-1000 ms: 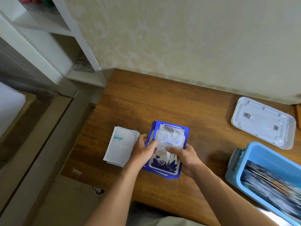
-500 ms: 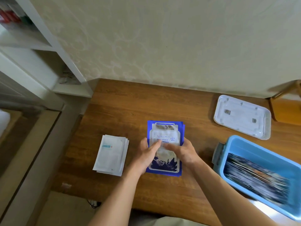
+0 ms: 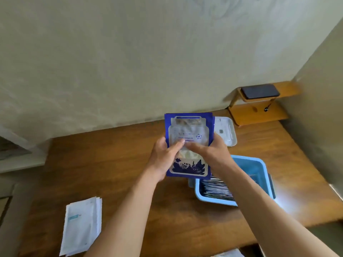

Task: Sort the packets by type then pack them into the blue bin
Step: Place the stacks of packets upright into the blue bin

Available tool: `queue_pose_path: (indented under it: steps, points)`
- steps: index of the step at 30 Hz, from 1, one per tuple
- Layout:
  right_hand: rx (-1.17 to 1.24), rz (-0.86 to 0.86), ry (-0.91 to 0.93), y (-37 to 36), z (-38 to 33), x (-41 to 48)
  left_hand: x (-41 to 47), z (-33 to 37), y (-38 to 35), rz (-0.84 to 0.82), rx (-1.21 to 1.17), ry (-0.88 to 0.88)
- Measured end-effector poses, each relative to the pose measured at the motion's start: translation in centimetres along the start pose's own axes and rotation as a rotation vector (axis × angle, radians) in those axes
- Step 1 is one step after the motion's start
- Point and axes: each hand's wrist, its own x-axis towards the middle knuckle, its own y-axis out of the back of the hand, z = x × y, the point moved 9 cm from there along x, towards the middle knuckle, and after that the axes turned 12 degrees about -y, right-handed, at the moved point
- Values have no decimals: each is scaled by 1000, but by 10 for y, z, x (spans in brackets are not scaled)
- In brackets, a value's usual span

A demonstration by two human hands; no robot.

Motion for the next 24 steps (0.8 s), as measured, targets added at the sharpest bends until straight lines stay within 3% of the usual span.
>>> queue_pose_path:
  steps: [7, 10, 16, 24]
  points:
    - [7, 177, 111, 131, -7, -17, 18, 4, -137, -251, 0, -46]
    - [-100, 258, 189, 170, -9, -22, 21, -1, -169, -289, 33, -61]
    - [-639, 312, 275, 190, -13, -8, 43, 3, -154, -220, 243, -140]
    - [-1430, 221, 303, 132, 9, 26, 32, -15, -131, -402, 714, -189]
